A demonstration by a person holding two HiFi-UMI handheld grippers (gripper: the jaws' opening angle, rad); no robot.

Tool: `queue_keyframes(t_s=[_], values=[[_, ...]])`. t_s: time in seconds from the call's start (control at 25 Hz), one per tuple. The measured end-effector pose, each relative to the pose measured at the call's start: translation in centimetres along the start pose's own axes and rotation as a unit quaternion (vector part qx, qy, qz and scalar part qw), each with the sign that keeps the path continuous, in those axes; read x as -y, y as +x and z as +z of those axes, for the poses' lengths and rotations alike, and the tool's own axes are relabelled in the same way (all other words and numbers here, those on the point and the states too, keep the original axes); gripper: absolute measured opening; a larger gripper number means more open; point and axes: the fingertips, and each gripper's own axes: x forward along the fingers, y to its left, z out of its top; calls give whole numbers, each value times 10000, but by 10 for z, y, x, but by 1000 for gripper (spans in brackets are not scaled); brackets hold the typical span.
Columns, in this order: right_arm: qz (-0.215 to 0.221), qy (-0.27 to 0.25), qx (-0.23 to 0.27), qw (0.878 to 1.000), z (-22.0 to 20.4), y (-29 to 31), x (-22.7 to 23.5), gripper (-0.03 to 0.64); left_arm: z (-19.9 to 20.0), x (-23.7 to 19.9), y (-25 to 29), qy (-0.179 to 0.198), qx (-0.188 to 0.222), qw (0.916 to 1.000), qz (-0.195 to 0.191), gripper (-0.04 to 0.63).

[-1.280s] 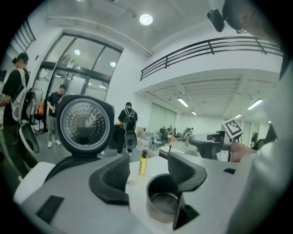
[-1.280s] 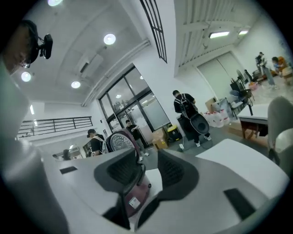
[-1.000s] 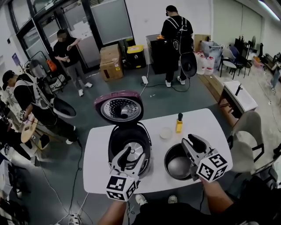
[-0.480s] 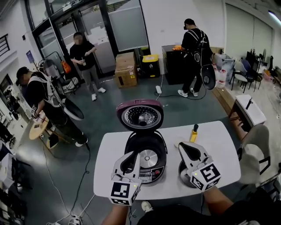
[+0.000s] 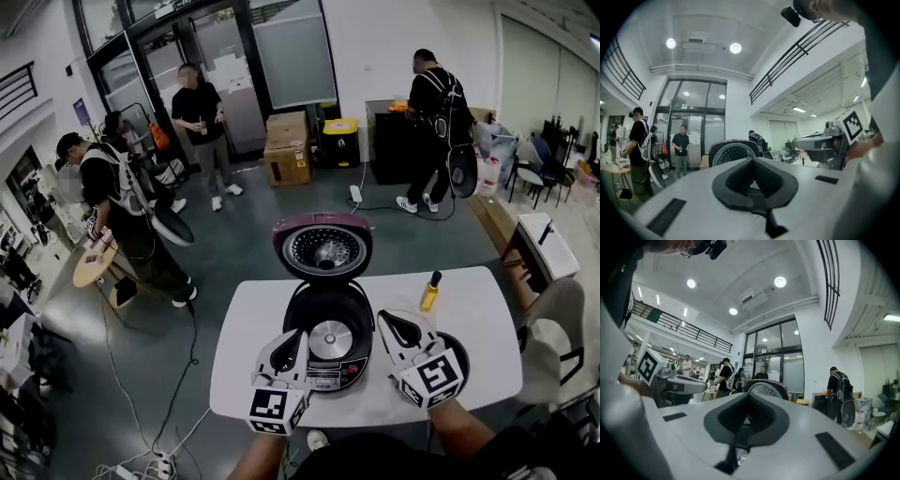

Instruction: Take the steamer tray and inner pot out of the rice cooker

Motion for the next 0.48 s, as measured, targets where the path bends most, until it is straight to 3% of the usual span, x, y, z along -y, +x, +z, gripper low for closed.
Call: queue_keyframes(t_s=[0.28,0.48], values=[[106,-3,113,9999,1,8,-4,-2,-7,-7,4,-27,-52,10000,71,-5],[164,114,77,9998,5,8,-3,-2,-8,-7,7,-328,-30,9994,41,-5]])
